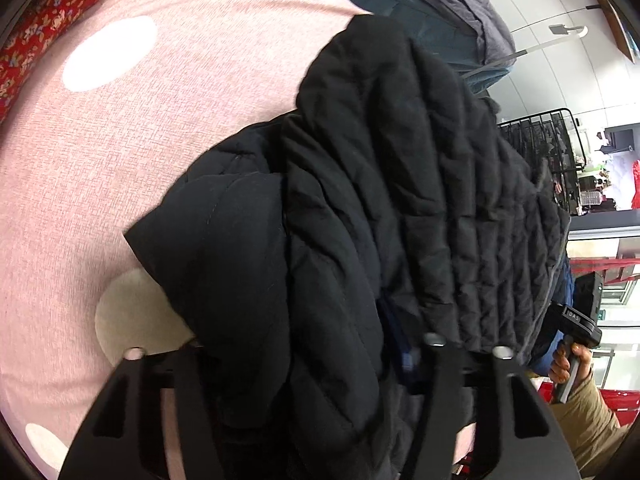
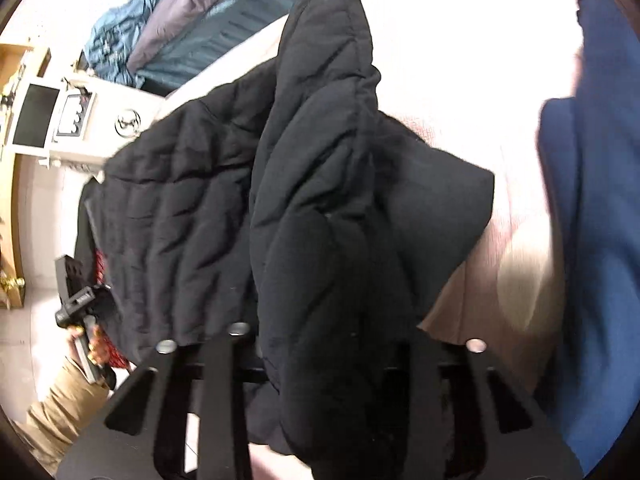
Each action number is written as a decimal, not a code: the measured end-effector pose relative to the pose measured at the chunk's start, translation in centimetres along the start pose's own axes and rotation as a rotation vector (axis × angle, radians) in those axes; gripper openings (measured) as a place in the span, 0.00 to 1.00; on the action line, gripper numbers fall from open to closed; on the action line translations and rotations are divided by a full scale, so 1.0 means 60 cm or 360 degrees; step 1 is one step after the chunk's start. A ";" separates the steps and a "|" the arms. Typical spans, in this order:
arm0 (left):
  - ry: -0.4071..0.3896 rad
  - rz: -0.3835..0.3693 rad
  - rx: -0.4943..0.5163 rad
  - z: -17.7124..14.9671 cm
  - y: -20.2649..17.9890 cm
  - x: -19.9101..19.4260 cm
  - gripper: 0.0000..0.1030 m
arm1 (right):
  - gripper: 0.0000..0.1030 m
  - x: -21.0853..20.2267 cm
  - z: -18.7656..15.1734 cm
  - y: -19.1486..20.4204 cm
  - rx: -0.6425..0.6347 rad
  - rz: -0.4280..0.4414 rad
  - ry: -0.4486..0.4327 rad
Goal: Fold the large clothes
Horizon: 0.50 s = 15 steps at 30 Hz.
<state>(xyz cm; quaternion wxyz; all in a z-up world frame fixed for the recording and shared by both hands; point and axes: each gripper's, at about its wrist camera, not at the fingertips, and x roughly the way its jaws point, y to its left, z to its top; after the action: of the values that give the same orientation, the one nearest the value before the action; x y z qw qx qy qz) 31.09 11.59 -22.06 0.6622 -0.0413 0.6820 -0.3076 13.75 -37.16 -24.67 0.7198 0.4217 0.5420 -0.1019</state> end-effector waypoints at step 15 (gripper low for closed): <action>-0.0191 -0.0199 0.0232 -0.105 -0.127 -0.137 0.22 | 0.17 -0.185 -0.121 0.192 -0.0134 0.0229 -0.0342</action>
<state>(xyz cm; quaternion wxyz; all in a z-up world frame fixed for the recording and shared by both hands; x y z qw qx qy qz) 23.56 11.54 -11.61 0.6826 -0.0540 0.6130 -0.3941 11.28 -28.22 -9.77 0.7962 0.4155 0.4339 -0.0717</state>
